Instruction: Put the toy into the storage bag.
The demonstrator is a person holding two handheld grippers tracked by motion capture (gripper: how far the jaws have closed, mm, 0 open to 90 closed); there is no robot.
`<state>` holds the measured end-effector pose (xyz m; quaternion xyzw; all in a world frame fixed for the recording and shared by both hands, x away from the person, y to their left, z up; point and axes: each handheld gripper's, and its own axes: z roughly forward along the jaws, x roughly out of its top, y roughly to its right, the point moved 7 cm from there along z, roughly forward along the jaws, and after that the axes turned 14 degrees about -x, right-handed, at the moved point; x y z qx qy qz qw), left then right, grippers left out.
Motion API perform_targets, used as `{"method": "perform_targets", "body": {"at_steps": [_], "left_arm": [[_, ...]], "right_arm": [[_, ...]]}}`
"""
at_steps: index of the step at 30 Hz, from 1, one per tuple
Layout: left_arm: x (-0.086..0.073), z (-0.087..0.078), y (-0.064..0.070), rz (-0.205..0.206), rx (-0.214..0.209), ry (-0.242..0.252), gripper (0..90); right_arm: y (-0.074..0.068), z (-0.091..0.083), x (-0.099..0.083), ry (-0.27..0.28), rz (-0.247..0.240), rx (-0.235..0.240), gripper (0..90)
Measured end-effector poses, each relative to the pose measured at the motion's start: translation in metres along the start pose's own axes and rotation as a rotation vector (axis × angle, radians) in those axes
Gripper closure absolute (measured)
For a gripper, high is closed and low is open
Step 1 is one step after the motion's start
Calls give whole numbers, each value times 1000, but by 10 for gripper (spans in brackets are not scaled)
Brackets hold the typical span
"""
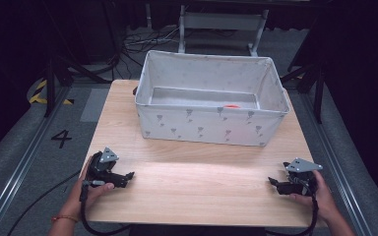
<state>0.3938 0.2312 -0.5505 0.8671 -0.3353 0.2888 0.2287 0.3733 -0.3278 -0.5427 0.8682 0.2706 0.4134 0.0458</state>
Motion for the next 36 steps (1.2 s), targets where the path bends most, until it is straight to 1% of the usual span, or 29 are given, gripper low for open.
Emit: {"method": "perform_targets", "body": {"at_steps": [4,5,6,13,23,36], "left_arm": [[0,0,0,-2,-1,0,7],[0,0,0,0,1,0,6],[0,0,0,-1,0,1,6],[0,0,0,0,6,1,5],[0,0,1,-18,18,4,4],[0,0,0,-15,17,0,1]], "right_arm": [[3,1,-8,18,106,48,190],[4,2,-9,13,138,68,183],[5,2,-10,5,154,74,183],[6,3,-11,3,151,70,170],[6,3,-11,-3,158,60,158],[6,3,-11,-3,158,58,157]]}}
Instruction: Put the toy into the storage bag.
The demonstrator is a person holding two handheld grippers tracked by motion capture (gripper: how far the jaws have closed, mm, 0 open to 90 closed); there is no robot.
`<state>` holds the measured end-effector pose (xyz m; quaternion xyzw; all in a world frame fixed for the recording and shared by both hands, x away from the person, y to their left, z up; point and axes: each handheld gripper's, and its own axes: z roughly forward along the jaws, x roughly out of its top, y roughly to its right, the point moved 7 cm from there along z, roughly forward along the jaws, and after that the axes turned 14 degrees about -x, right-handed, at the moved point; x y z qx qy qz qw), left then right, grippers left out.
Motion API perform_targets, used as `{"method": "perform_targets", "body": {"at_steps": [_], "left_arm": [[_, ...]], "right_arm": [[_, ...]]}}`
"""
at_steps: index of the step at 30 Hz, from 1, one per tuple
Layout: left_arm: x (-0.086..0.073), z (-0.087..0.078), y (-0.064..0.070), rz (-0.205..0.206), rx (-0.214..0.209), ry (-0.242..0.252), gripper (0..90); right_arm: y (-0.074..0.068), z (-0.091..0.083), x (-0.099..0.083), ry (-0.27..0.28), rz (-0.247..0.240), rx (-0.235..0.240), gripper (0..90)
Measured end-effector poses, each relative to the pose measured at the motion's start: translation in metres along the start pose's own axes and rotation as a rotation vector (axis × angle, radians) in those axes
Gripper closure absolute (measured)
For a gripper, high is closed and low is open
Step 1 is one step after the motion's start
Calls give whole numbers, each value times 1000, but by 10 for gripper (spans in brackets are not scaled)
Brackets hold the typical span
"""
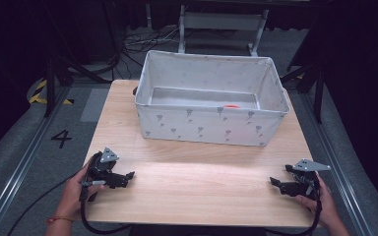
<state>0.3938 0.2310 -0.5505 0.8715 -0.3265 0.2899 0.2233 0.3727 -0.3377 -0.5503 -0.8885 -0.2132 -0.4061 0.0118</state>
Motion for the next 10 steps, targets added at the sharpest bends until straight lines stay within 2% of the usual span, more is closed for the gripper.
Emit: {"method": "perform_targets", "body": {"at_steps": [10], "left_arm": [[0,0,0,-1,0,0,1]], "right_arm": [[0,0,0,-2,7,-9,154]]}}
